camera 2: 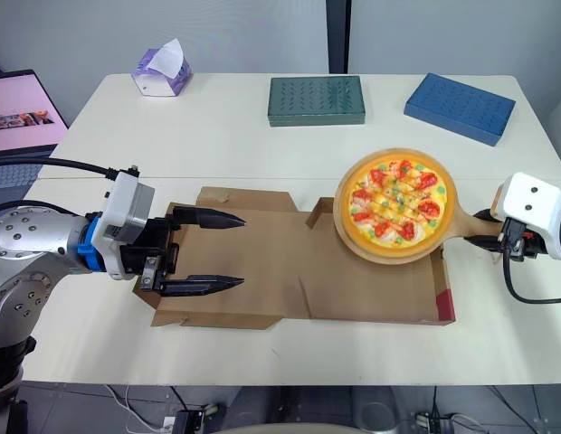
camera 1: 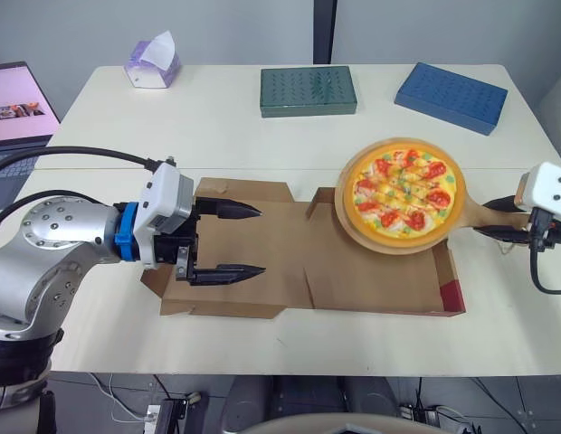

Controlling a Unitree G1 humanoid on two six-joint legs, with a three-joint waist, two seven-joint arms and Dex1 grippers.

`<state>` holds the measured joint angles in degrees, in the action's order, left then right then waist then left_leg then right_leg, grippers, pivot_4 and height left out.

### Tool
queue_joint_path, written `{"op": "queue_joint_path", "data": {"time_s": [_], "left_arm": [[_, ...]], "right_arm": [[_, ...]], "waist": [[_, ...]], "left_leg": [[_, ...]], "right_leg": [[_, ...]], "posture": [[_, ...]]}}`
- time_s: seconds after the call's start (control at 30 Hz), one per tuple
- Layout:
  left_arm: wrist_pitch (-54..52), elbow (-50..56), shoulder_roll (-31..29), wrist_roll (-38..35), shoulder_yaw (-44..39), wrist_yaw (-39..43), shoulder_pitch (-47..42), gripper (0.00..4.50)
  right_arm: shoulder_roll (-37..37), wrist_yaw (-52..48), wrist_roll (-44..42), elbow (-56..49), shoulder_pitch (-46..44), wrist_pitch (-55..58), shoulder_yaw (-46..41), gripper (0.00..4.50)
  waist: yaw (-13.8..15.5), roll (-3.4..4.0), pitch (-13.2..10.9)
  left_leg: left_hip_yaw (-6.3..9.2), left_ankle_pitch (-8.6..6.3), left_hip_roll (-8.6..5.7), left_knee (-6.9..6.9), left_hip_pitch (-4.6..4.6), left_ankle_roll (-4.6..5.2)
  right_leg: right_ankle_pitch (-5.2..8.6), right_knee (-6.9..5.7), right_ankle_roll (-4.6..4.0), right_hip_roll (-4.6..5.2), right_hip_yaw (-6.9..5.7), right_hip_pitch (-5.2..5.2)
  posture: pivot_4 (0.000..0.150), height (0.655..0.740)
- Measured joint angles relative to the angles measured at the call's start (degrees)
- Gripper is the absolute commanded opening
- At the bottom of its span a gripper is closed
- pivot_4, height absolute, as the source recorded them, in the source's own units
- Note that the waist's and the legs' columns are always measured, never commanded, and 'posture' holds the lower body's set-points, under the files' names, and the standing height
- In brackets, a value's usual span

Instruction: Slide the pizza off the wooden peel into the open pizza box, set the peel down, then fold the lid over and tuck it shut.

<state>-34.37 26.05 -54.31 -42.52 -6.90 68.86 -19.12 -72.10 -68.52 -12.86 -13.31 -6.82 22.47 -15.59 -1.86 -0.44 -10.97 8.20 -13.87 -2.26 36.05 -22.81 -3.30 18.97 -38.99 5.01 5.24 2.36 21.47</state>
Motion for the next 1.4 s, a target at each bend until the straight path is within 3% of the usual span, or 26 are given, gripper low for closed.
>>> {"op": "queue_joint_path", "data": {"time_s": [0.3,0.8,1.17,1.4], "left_arm": [[0.0,0.0,0.0,0.6,0.1,1.1,-0.3,4.50],[0.1,-0.9,0.9,1.0,1.7,1.7,-1.7,4.50],[-0.1,-0.9,2.3,0.9,2.1,0.6,-2.9,4.50],[-0.5,-0.7,4.1,-0.2,2.5,-0.8,-4.7,4.50]], "right_arm": [[-0.9,-0.9,6.0,2.6,1.3,-9.5,0.0,1.56],[-3.7,-0.1,7.5,8.4,-6.3,-11.4,-0.2,1.56],[-3.8,0.0,4.6,13.3,-8.1,-1.8,-7.5,1.56],[2.5,2.8,2.5,13.4,-0.2,9.0,-17.5,1.56]], "waist": [[-0.1,0.00,0.0],[-0.1,0.01,0.0],[-0.1,0.01,0.0],[0.0,-0.04,0.0]], "left_leg": [[-0.02,0.00,0.01,0.01,0.01,0.00],[-0.05,0.00,0.01,0.02,0.02,0.00],[-0.06,0.00,0.01,0.03,0.02,0.00],[-0.06,0.00,0.00,0.07,0.02,0.00]], "right_leg": [[-0.01,-0.01,-0.01,0.00,0.02,0.00],[-0.01,-0.02,-0.01,0.00,0.04,0.00],[-0.02,-0.03,-0.02,0.00,0.05,-0.01],[-0.05,-0.03,0.01,0.00,0.05,-0.05]], "posture": [[0.150,0.7400],[0.150,0.7400],[0.150,0.7400],[0.150,0.7400]]}}
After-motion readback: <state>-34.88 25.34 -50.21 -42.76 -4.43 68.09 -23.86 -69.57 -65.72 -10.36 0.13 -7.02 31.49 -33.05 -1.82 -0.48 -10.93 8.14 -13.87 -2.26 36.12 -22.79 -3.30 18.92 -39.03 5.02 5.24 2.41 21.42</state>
